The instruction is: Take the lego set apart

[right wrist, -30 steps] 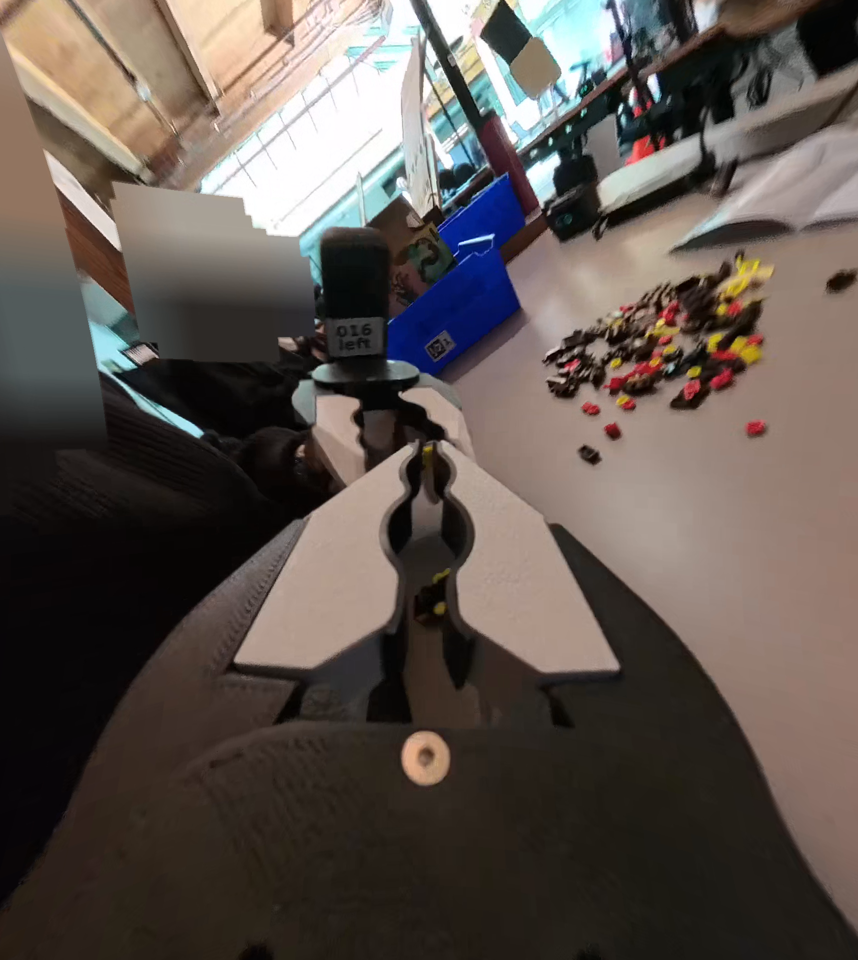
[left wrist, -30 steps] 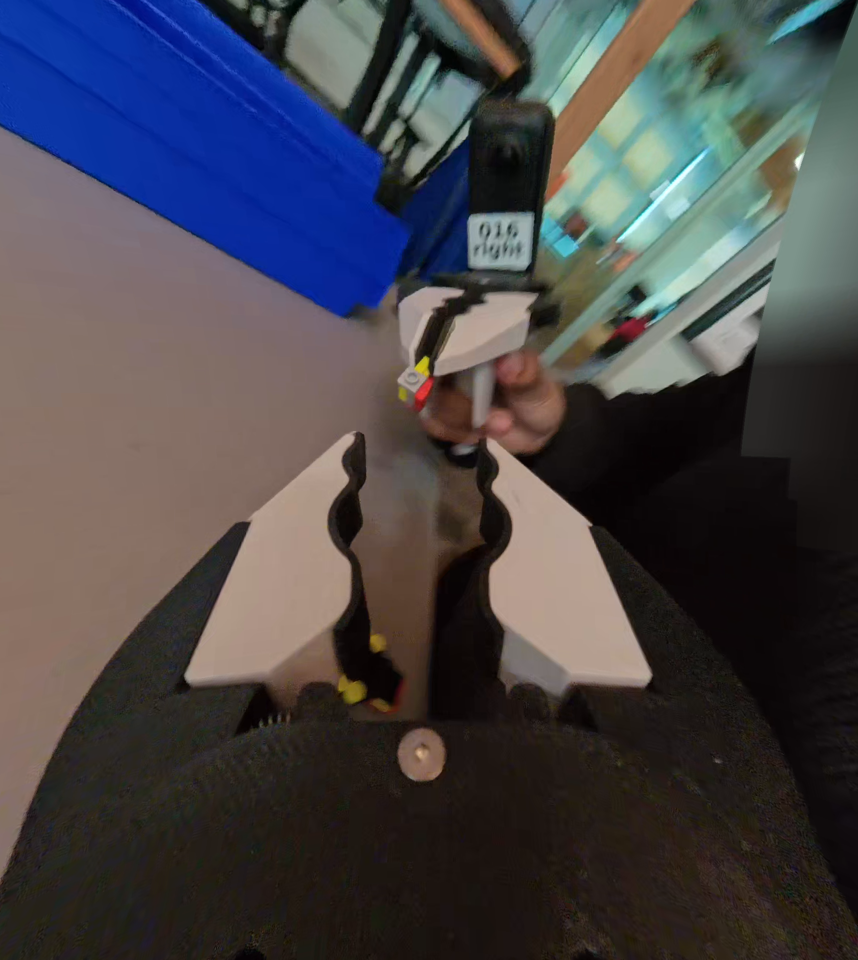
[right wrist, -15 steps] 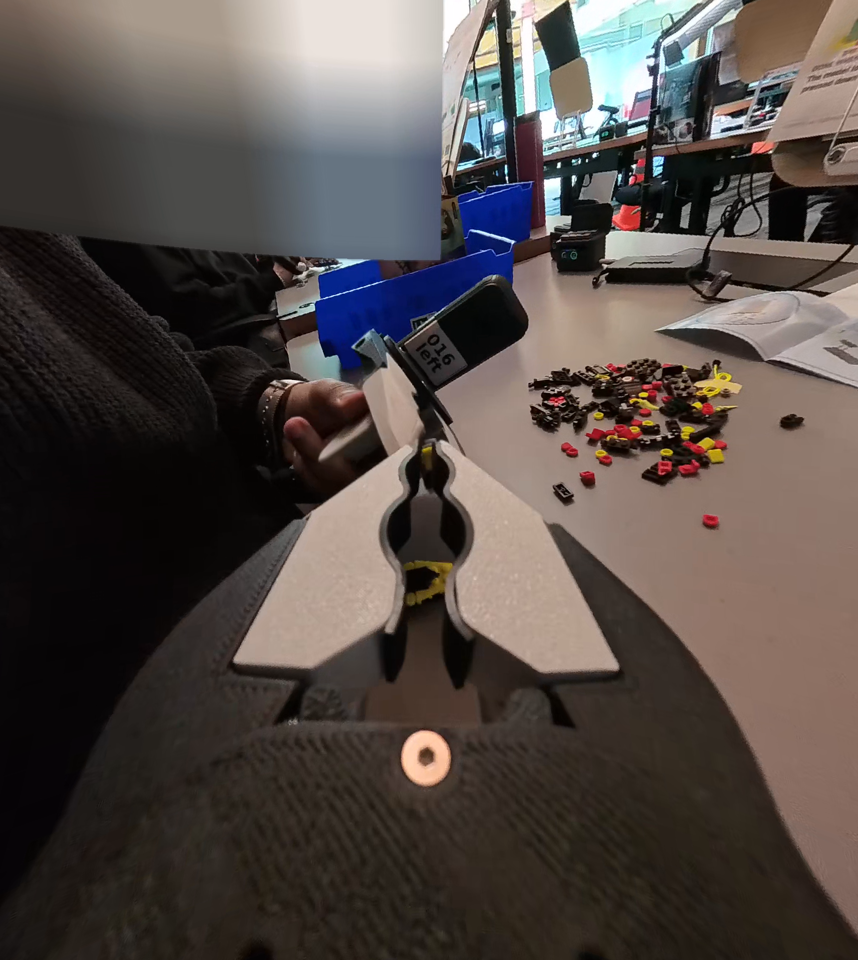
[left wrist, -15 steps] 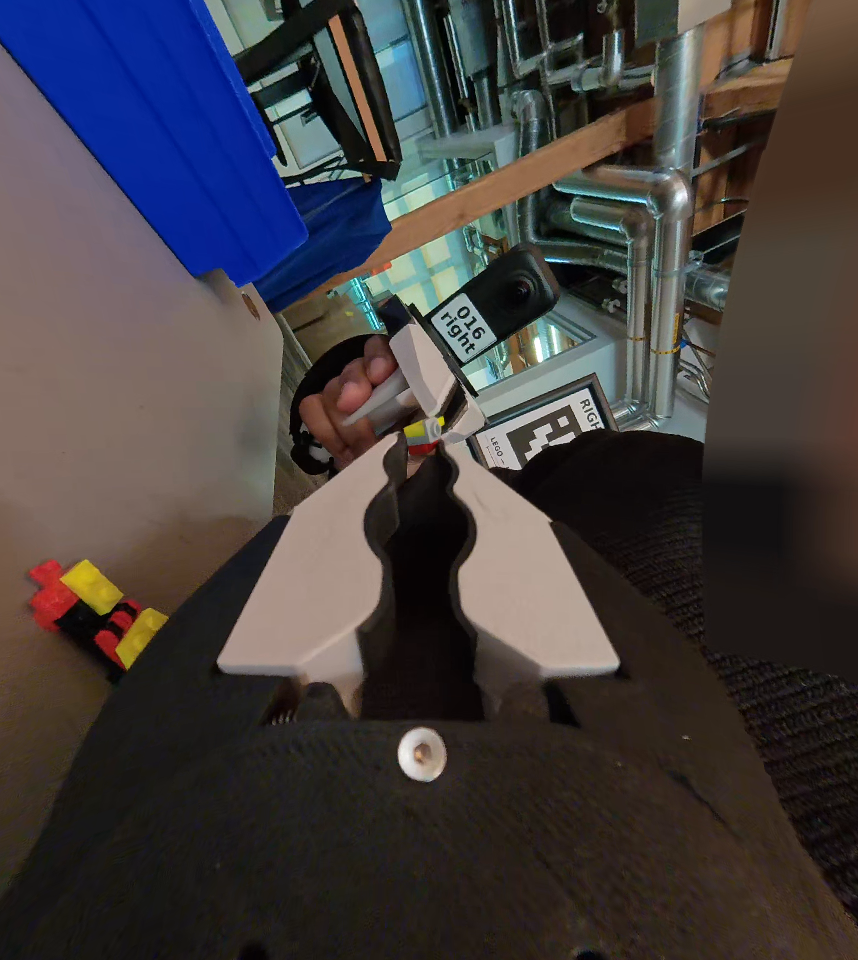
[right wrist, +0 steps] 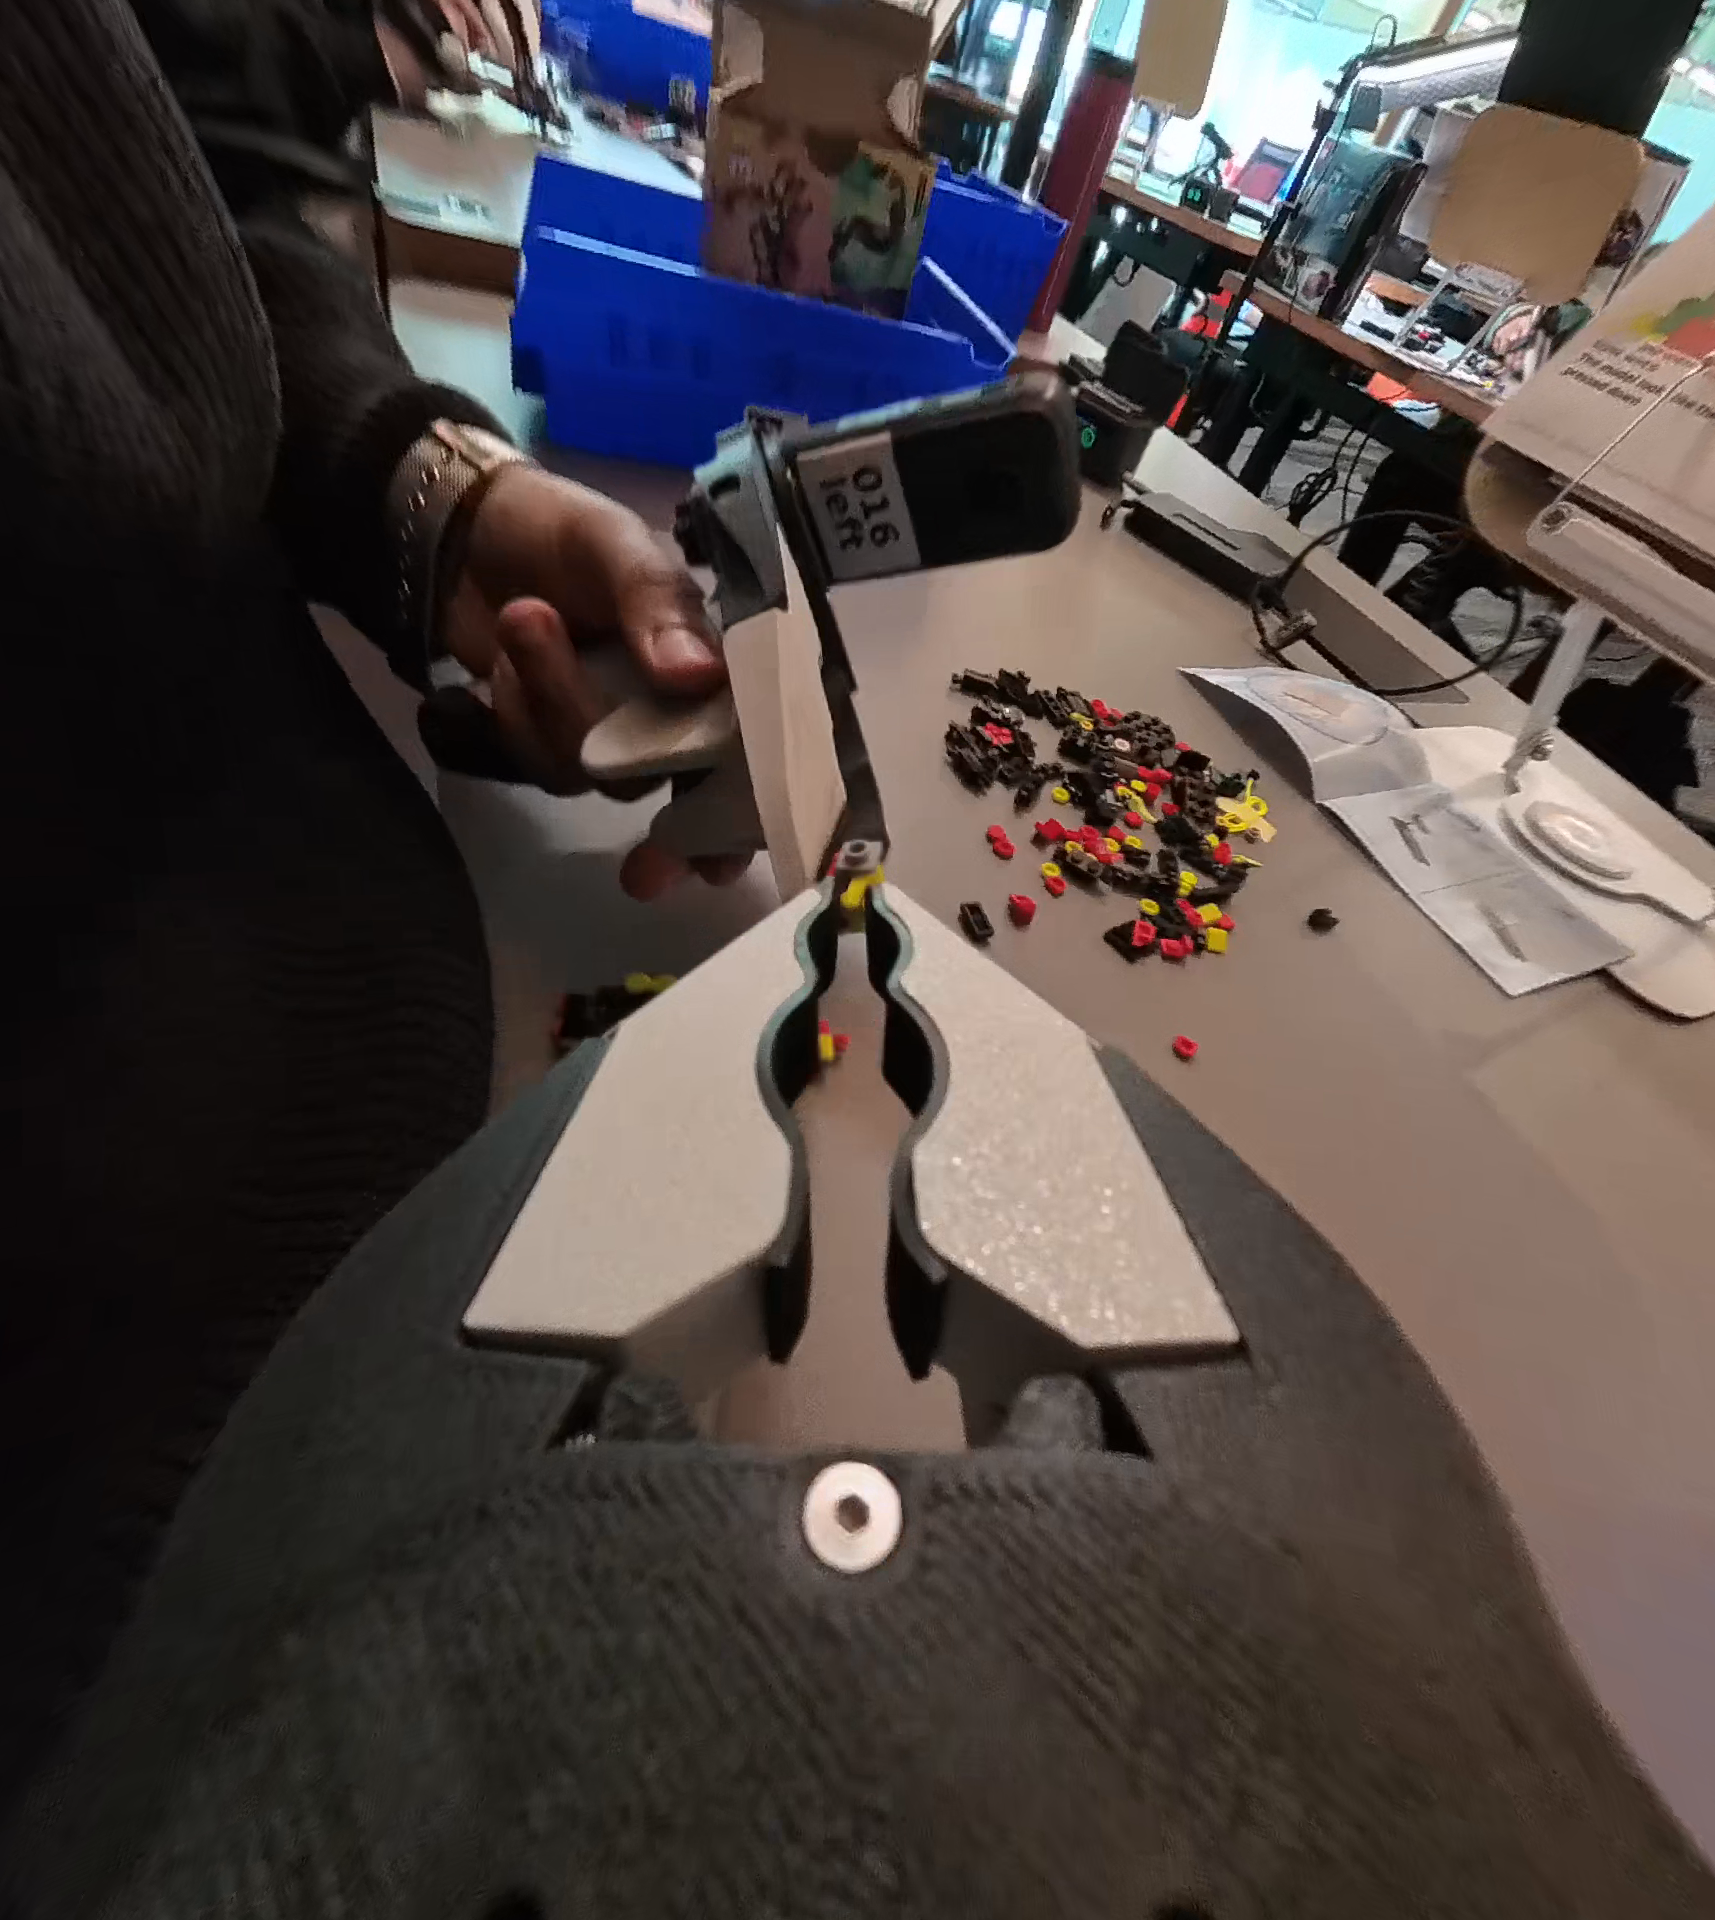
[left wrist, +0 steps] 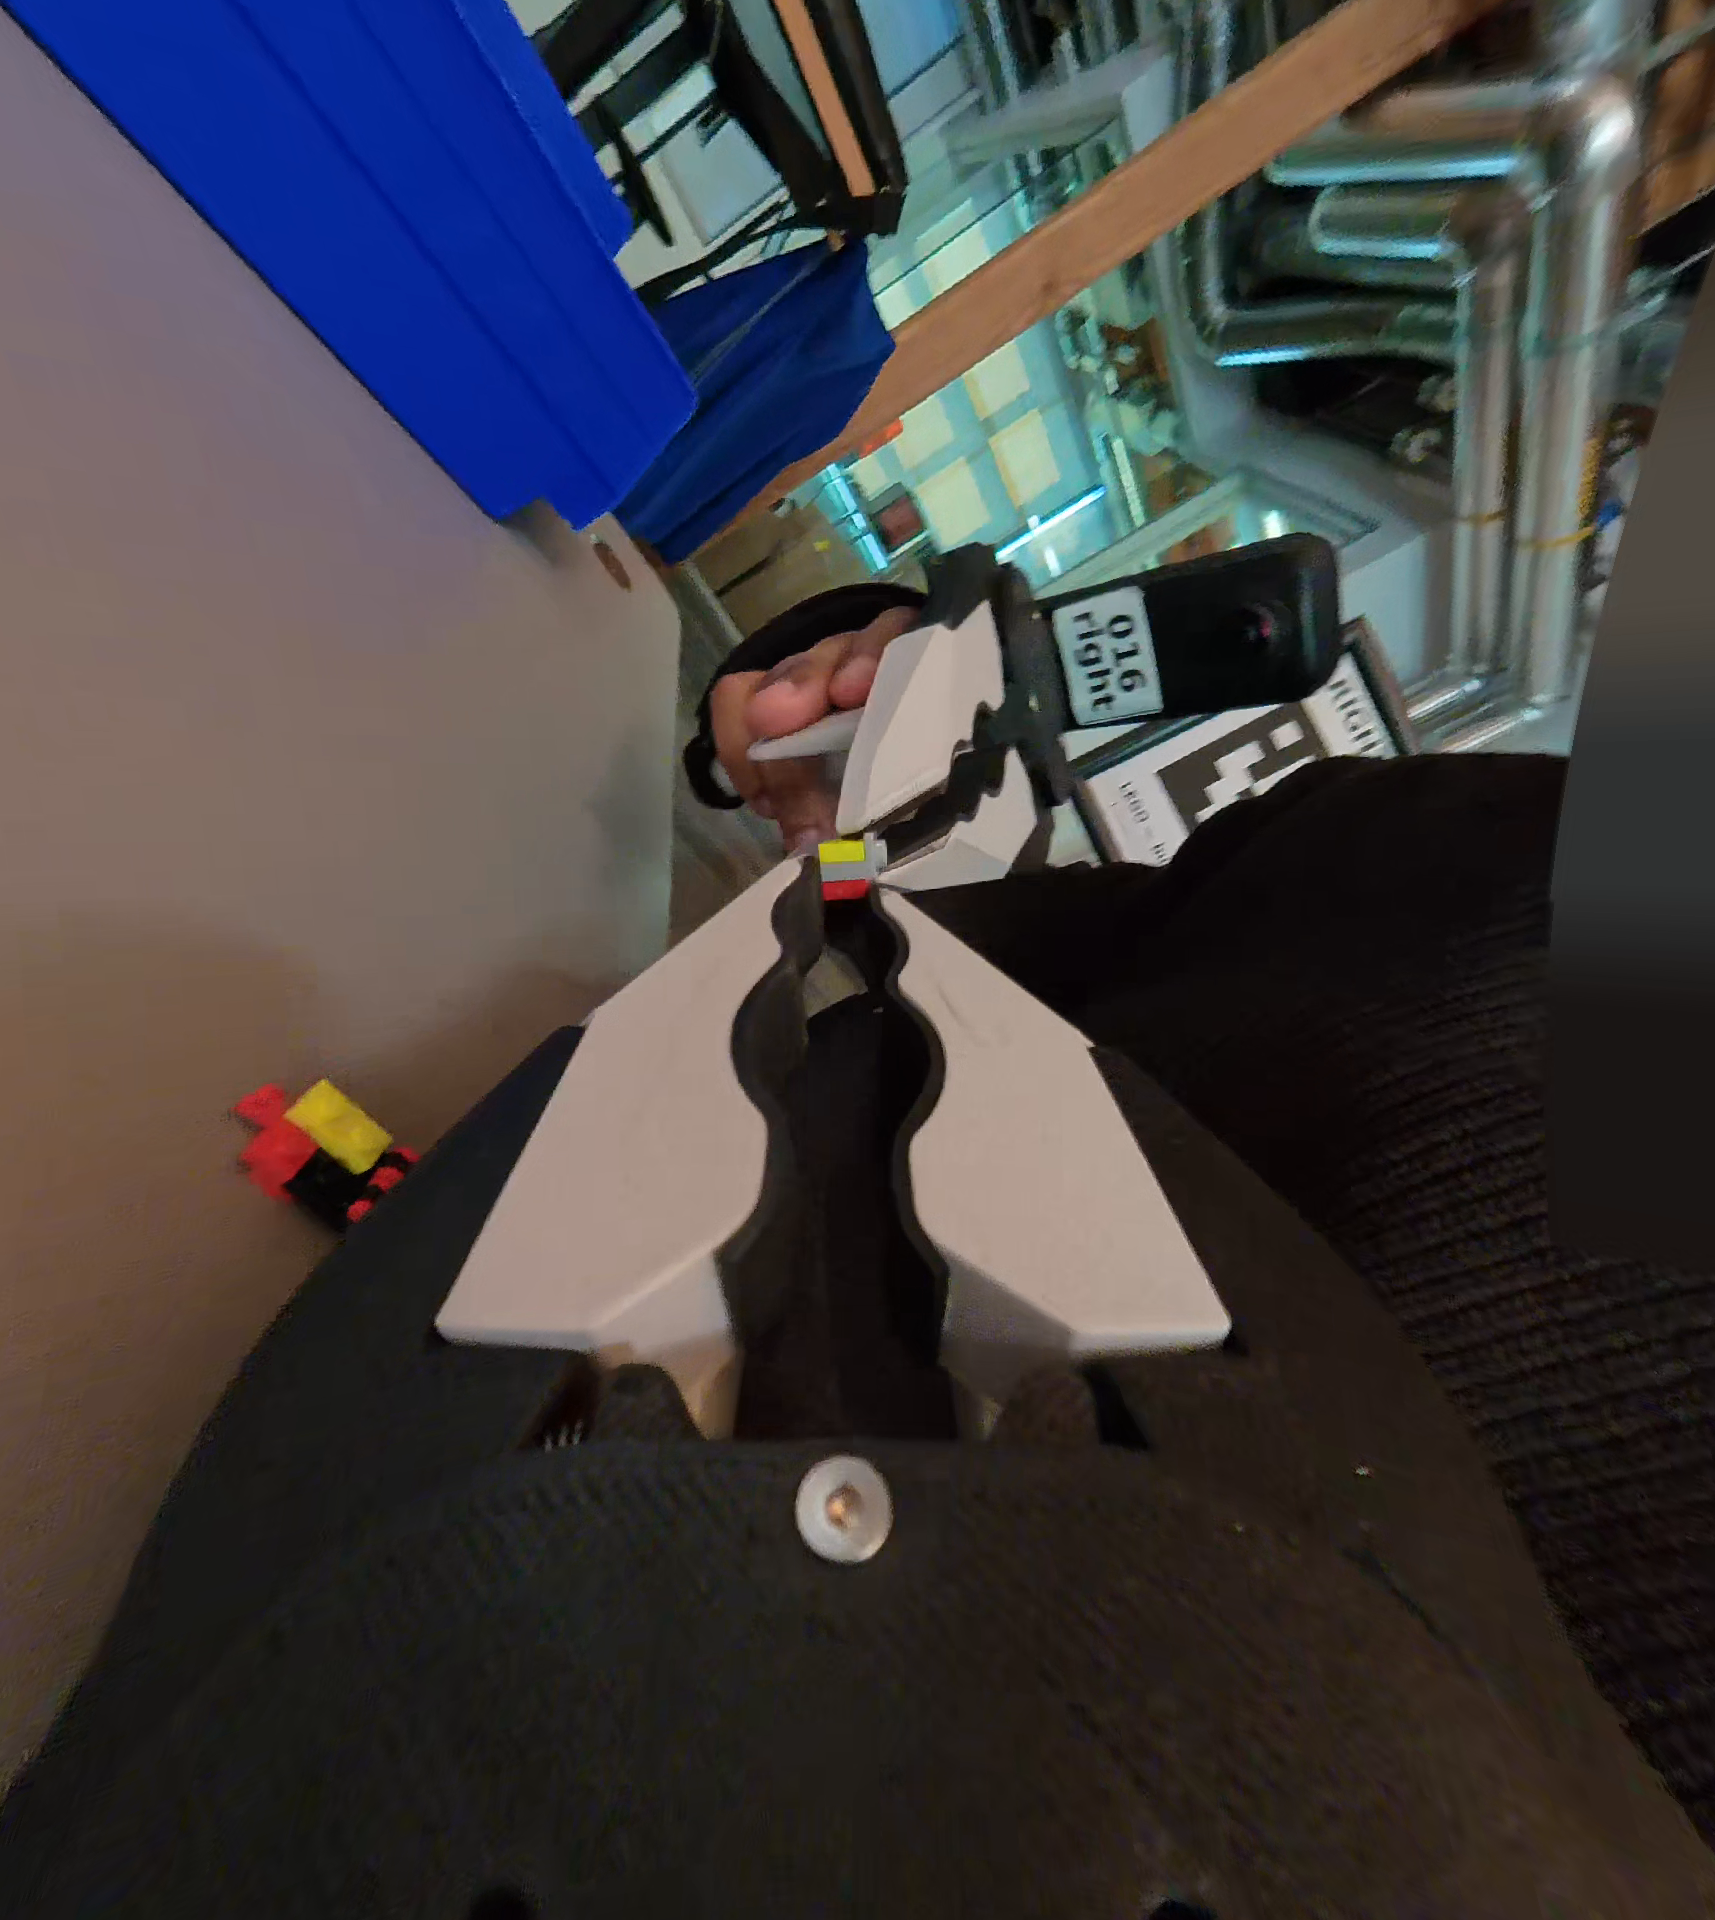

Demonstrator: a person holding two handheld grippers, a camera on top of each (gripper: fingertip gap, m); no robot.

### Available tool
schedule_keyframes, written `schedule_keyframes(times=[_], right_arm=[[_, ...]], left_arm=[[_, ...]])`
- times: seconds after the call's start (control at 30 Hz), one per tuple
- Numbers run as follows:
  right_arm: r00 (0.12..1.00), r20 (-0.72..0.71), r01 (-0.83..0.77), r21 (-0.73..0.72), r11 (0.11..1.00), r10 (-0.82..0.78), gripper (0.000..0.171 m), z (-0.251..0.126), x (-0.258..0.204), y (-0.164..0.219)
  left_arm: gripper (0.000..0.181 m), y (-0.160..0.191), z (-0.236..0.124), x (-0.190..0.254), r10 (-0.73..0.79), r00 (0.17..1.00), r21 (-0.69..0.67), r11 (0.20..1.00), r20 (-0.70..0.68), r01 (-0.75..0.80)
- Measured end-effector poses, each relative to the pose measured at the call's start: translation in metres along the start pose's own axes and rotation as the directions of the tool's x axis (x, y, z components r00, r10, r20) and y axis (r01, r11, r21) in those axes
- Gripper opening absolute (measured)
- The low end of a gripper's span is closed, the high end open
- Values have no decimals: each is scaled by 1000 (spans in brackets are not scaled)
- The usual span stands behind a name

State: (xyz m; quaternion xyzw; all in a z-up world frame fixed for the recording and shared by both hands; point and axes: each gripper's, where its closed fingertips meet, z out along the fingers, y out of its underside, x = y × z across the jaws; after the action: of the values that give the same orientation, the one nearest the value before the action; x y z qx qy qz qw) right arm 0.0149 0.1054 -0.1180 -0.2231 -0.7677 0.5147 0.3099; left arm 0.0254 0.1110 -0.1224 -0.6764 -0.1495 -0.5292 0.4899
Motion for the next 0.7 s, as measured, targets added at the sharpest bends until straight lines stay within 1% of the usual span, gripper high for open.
schedule_keyframes(times=[0.07, 0.17, 0.33, 0.43, 0.47, 0.5, 0.53, 0.57, 0.63, 0.67, 0.7], right_arm=[[999, -12, 32, -37, 999, -32, 3, 2, 0, 5], [1000, -7, 11, -69, 998, -11, 3, 2, -1, 8], [999, -44, -8, -84, 996, 4, 3, 2, 4, 5], [993, -81, -87, -72, 994, 81, 3, 4, 10, 4], [989, -105, -113, -70, 991, 105, 3, 3, 14, 4], [970, -216, -128, -80, 989, 108, 2, -3, 32, 9], [959, -268, -118, -98, 988, 88, 2, -11, 45, 14], [957, -260, -151, -61, 987, 131, 2, -17, 50, 12], [931, -165, -315, 81, 946, 325, 2, -22, 49, 1], [916, -139, -366, 94, 926, 376, 2, -21, 48, 2], [920, -130, -364, 71, 929, 370, 2, -18, 46, 5]], left_arm=[[4, 2, 0, -5, 52, 997, -24, 998, 53, -51], [4, 4, 0, -8, 103, 990, -49, 994, 95, -98], [4, 0, 0, -7, 95, 992, -23, 995, 88, -94], [4, -5, -2, -8, 134, 984, -6, 991, 120, -135], [0, -5, -2, -8, 148, 980, -10, 989, 134, -148], [0, 1, -1, -9, 175, 975, -39, 984, 135, -171], [0, 6, 1, -8, 181, 974, -65, 983, 135, -174], [0, 5, 3, -7, 172, 976, -44, 985, 137, -167], [0, 0, 3, -6, 117, 986, -4, 993, 122, -117], [0, -2, 0, -12, 110, 984, 4, 994, 141, -112], [0, -5, -3, -17, 106, 982, 16, 994, 157, -110]])
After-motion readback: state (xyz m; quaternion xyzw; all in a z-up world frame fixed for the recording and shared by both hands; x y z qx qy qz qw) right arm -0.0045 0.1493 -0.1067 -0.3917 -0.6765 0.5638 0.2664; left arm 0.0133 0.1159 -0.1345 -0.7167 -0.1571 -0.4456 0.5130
